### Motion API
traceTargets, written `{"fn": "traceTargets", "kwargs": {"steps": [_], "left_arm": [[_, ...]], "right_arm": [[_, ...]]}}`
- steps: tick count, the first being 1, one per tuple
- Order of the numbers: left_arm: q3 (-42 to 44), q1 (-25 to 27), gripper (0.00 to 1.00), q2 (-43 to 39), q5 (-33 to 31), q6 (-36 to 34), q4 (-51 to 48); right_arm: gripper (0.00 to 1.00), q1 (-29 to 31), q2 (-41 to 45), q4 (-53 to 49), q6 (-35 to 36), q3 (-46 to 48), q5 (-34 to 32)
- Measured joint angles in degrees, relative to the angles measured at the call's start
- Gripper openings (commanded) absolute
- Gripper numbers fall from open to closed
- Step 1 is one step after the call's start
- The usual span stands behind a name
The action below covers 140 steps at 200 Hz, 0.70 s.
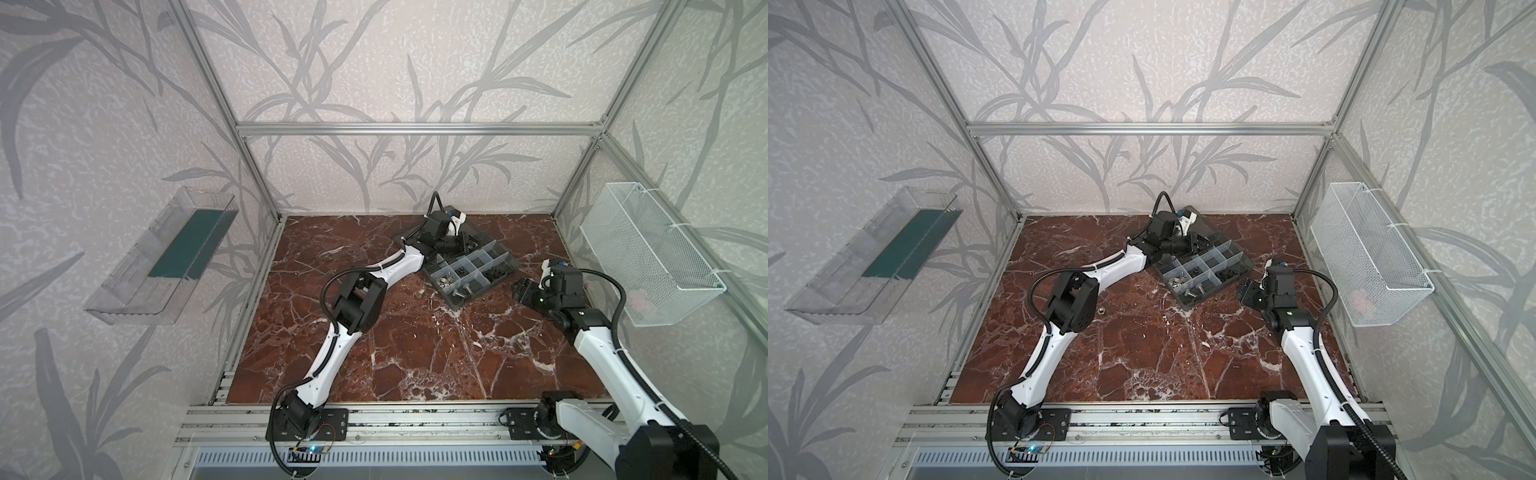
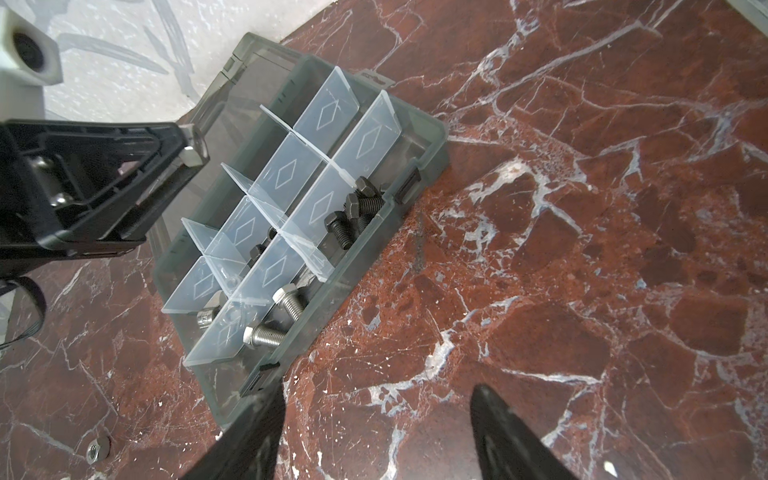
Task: Sort the screws and nuts into containers
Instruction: 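Lift and carry the silver nut with the left gripper to the organizer, then lower the nut into a nut compartment and open the left gripper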
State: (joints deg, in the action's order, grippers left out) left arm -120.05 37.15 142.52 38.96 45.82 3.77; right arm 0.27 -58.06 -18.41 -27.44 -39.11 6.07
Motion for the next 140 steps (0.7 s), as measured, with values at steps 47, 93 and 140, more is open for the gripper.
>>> {"fn": "traceTargets", "kwargs": {"steps": [47, 93, 140], "left_arm": [[-3.2, 0.9, 0.0, 2.7, -1.4, -2.6, -6.2], [-8.3, 1.8, 0.0, 3.7, -3.0, -5.9, -13.3], [-13.4, 2.5, 0.0, 5.5, -4.7, -8.8, -18.4]], "right_arm": [[0.71, -0.2, 0.0, 0.2, 0.0, 0.2, 0.5], [0.71, -0.3, 0.0, 0.3, 0.0, 0.5, 0.9], [0.71, -0.6, 0.0, 0.6, 0.1, 0.6, 1.2]]}}
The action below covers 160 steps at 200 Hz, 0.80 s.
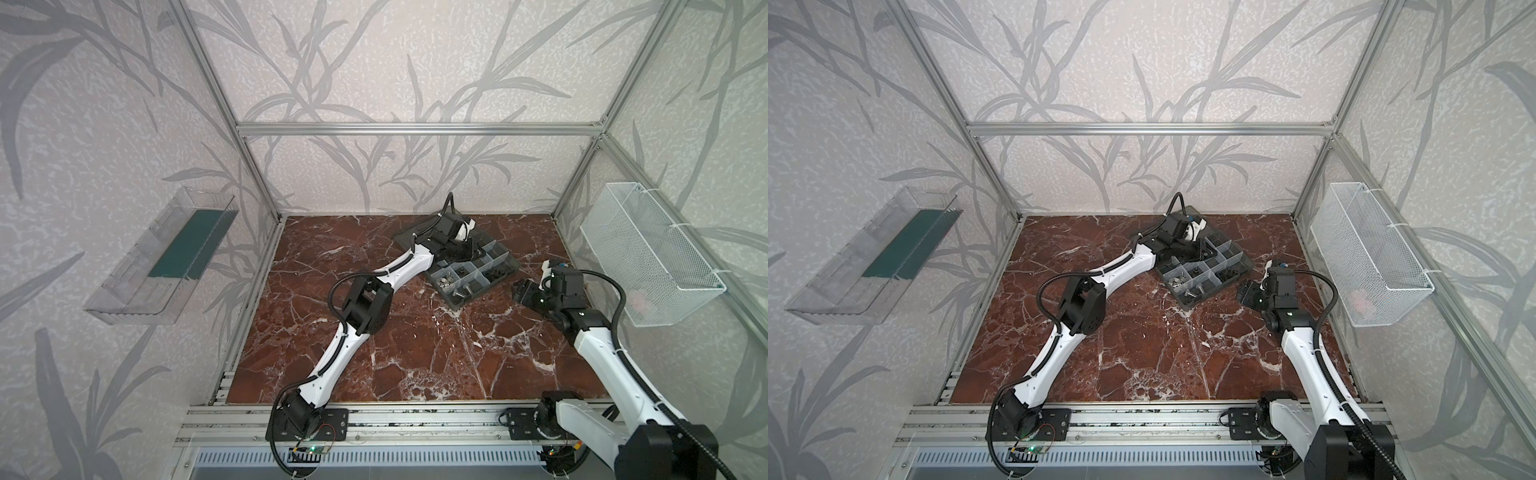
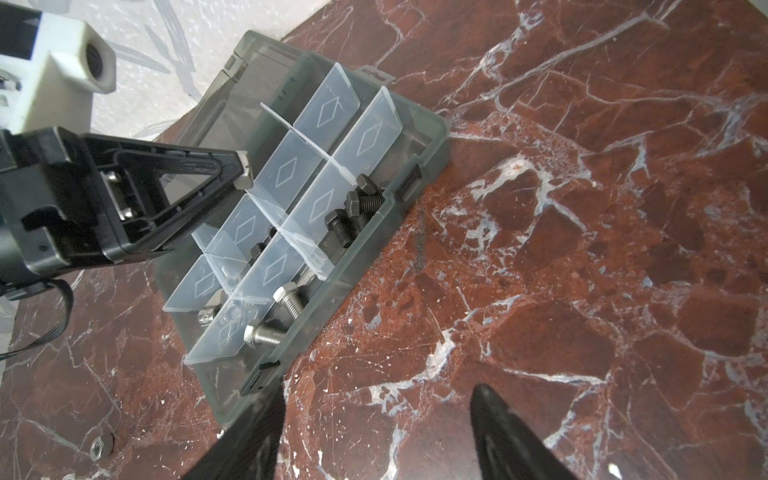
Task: Sort the screws and nuts into containers
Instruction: 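Lower the nut into a nut compartment and open the left gripper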
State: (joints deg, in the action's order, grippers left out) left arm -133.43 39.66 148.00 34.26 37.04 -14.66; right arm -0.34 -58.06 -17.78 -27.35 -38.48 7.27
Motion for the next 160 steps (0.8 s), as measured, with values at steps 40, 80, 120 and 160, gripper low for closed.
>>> {"fn": "traceTargets", "kwargs": {"steps": [40, 80, 120, 160], "left_arm": [[-0.5, 0.0, 0.0, 1.6, -1.1, -1.0, -3.1], [-0.5, 0.0, 0.17, 1.9, -1.9, -1.6, -3.5], [-0.6, 0.0, 0.3, 1.9, -3.1, -2.2, -3.8], [-0.8, 0.0, 0.36, 1.9, -3.2, -2.5, -3.7]], "right_arm": [[0.71, -0.1, 0.0, 0.1, 0.2, 0.1, 0.3], [0.71, -0.2, 0.0, 0.6, 0.2, 0.1, 0.7], [0.71, -0.2, 0.0, 0.8, 0.2, 0.1, 0.8], [0.71, -0.3, 0.0, 0.8, 0.4, 0.1, 0.9]]}}
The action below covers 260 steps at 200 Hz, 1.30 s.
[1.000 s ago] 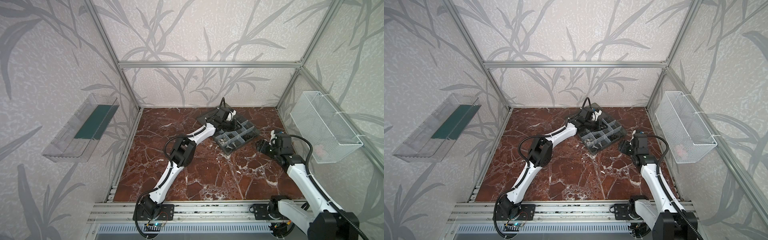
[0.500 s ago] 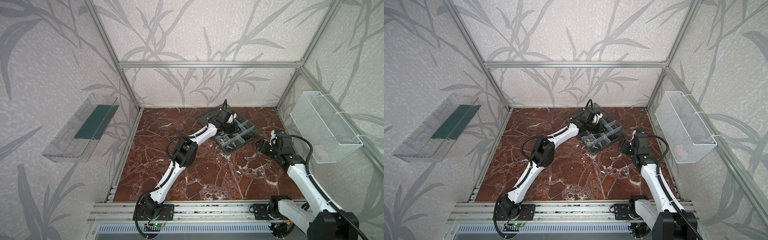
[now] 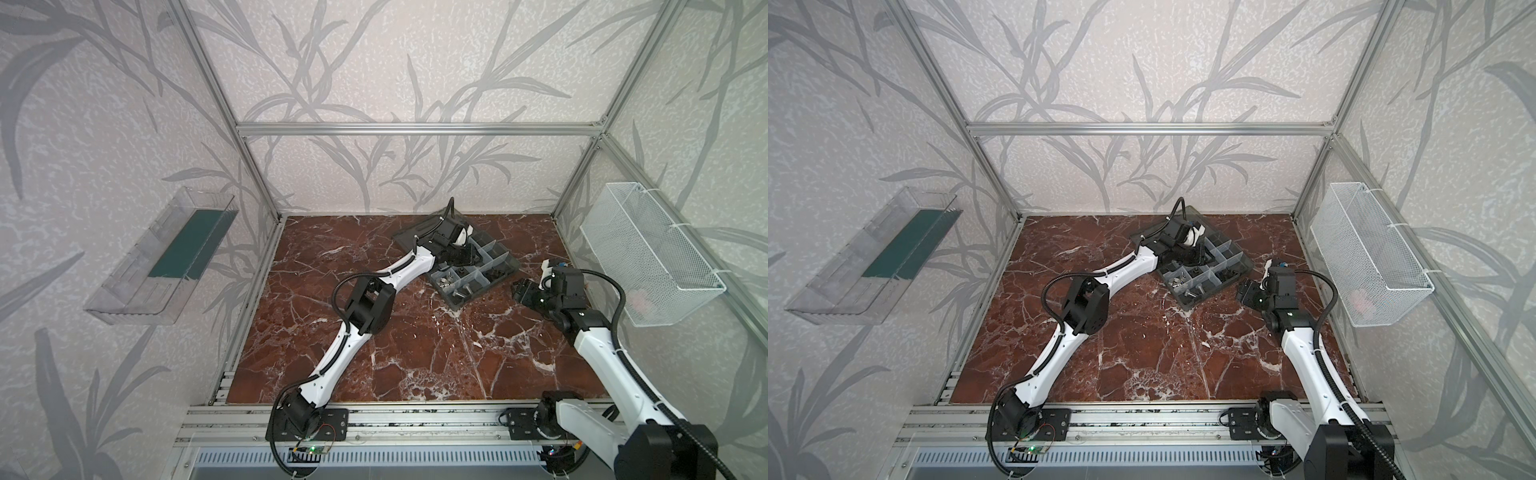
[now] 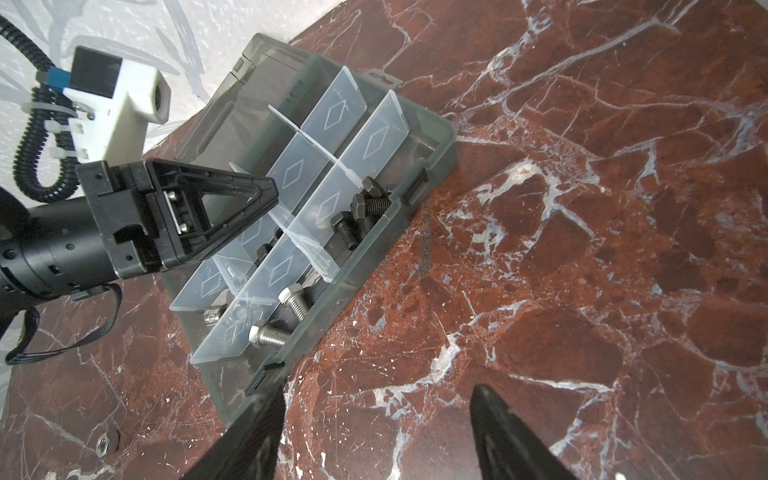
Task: Sort the screws and nuts into containers
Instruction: 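Lower the nut into a nut compartment and open the left gripper, then move the open left gripper over the last silver nut on the table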
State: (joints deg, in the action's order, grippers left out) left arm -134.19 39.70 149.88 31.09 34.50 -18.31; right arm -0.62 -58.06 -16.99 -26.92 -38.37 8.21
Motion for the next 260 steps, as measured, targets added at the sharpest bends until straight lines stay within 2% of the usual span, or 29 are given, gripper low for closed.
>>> {"fn": "traceTargets", "kwargs": {"steps": [27, 47, 69, 107, 140, 164, 208, 236, 260], "left_arm": [[0.6, 0.0, 0.35, -0.2, 0.0, 0.1, 0.9], [4.7, 0.0, 0.35, -2.4, -0.3, 0.1, 3.5], [12.4, 0.0, 0.35, -8.7, -2.5, -1.4, 4.2], [18.0, -0.1, 0.36, -21.7, -7.5, -6.8, 1.9], [35.4, -1.7, 0.39, -40.2, -10.7, -7.9, 7.1], [47.6, -3.8, 0.4, -49.2, -15.0, -7.9, 8.0], [64.9, -5.2, 0.43, -58.2, -27.8, -7.4, -1.3], [69.6, -5.0, 0.44, -61.9, -34.4, -5.0, -9.6], [72.0, -4.9, 0.45, -64.3, -37.6, -1.9, -14.9]], "right_arm": [[0.71, -0.2, 0.0, 0.0, 0.2, 0.0, 0.4], [0.72, -0.2, 0.0, 0.0, 0.5, 0.0, 0.5], [0.72, -0.2, 0.0, 0.0, 0.7, 0.0, 0.9], [0.72, -0.2, -0.9, 0.0, 2.2, -0.2, 3.0], [0.72, -0.2, -2.6, -0.5, 4.6, -1.8, 6.4], [0.73, -0.2, -2.7, -1.2, 6.3, -3.7, 8.9], [0.73, -0.2, -2.6, -2.7, 8.1, -6.2, 9.5], [0.73, -0.2, -2.6, -3.1, 7.9, -6.2, 9.9], [0.73, -0.2, -2.6, -3.2, 7.3, -6.2, 9.9]]}}
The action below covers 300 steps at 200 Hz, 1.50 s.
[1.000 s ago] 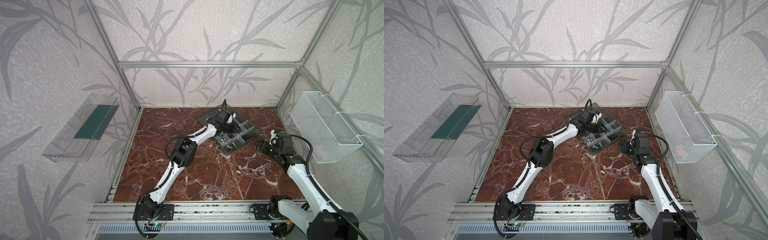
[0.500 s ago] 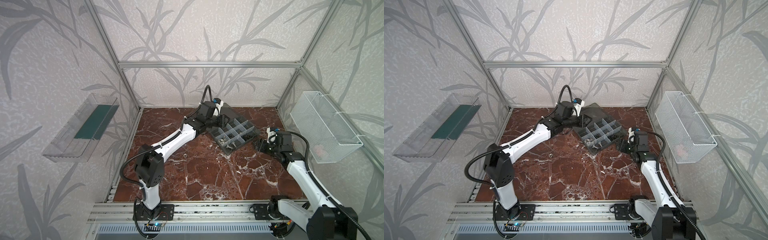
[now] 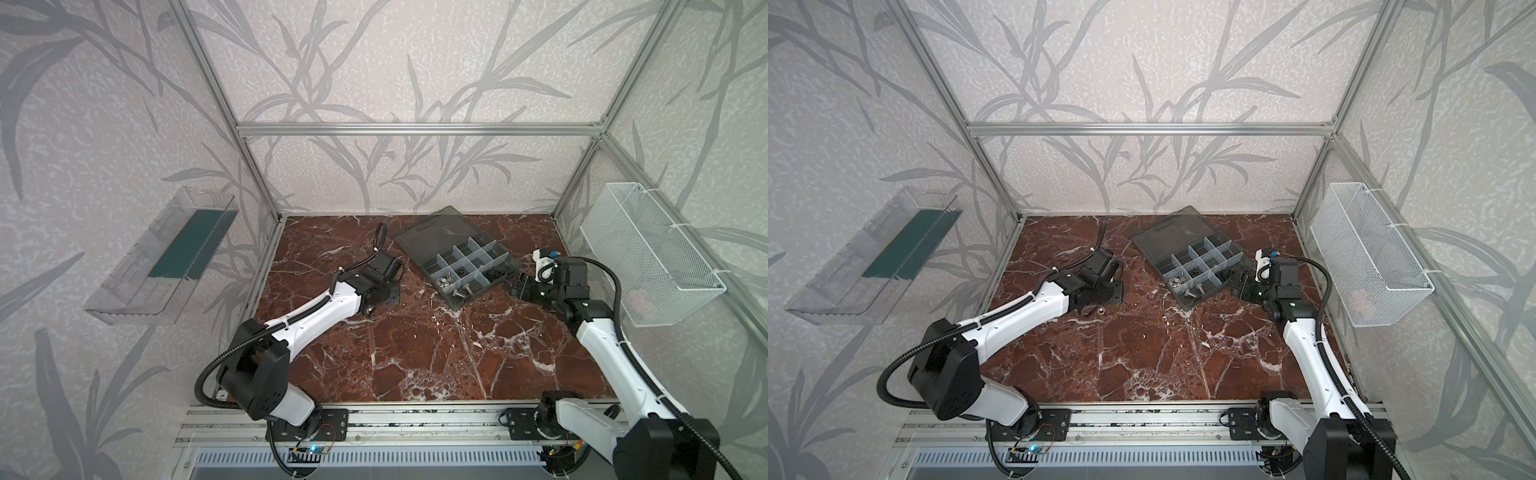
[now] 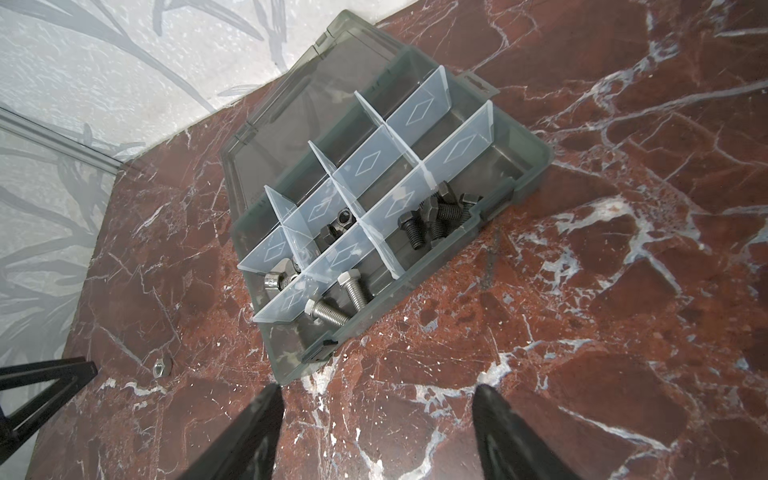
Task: Sort the screws and nuts into containers
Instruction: 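Move the open left gripper over the last silver nut on the table, then lower the left gripper and grasp the silver nut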
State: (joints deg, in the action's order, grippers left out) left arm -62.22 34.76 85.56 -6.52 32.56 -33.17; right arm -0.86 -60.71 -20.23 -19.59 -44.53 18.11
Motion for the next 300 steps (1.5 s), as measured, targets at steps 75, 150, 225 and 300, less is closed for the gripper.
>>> {"fn": "traceTargets", "kwargs": {"steps": [75, 150, 225, 300], "left_arm": [[2.2, -0.1, 0.44, 4.2, -3.3, 8.7, -8.4], [5.0, -2.2, 0.43, 8.5, -2.0, 9.1, -4.3], [5.1, -3.9, 0.5, 11.7, 0.2, 7.3, -0.7], [3.8, -5.7, 0.57, 14.5, 0.9, 3.1, 0.6]], "right_arm": [[0.73, 0.0, 0.0, -0.5, -0.6, 0.0, 0.0], [0.73, 0.0, 0.0, -0.5, -1.4, 0.0, 0.0], [0.73, 0.0, 0.0, -0.4, -1.6, 0.2, 0.0], [0.73, 0.0, 0.0, -0.4, -1.6, 0.5, 0.0]]}}
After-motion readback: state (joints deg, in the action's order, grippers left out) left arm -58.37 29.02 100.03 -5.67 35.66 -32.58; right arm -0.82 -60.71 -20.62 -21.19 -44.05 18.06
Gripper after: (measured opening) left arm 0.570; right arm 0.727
